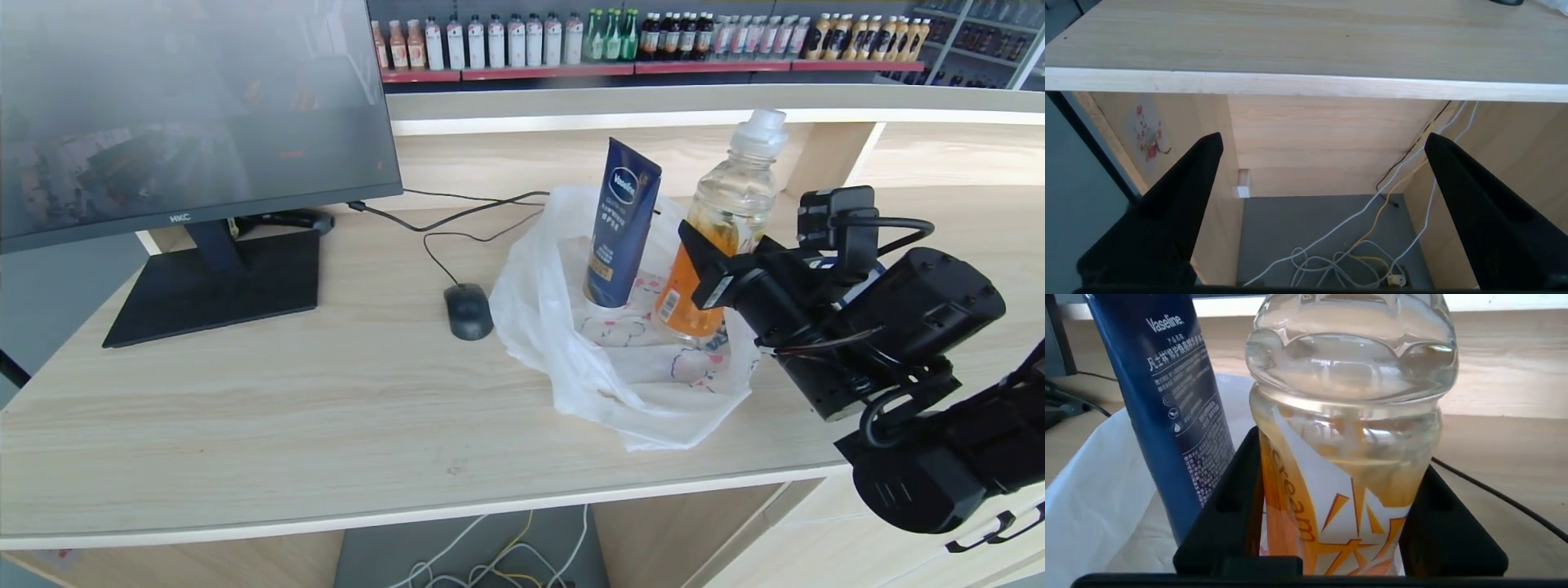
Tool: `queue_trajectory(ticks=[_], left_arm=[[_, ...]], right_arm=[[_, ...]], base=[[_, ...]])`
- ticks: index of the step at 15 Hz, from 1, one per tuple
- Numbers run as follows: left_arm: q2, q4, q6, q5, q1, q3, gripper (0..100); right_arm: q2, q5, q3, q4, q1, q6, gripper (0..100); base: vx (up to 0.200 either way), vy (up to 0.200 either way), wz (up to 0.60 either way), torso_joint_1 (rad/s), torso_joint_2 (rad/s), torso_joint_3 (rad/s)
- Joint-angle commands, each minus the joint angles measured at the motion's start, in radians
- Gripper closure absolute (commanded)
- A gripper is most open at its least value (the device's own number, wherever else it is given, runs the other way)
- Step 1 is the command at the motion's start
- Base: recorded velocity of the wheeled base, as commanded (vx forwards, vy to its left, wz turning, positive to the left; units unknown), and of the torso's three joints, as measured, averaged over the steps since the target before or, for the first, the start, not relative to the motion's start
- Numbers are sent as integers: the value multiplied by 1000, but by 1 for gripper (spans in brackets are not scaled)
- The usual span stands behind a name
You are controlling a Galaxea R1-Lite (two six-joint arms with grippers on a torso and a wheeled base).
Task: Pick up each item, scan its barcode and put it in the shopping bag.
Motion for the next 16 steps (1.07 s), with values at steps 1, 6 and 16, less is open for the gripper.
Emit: queue_trajectory(ticks=[1, 6, 16], left_arm=[[0, 1, 0, 0, 0, 0, 0], [0, 1, 0, 0, 0, 0, 0], [0, 1, 0, 0, 0, 0, 0]], right_arm=[[12, 0, -13, -2, -2, 0, 100], [18, 1, 19, -2, 1, -2, 100], [41, 4, 40, -2, 6, -2, 100]], base=[[0, 0, 0, 0, 0, 0], [0, 0, 0, 0, 0, 0], [0, 0, 0, 0, 0, 0]])
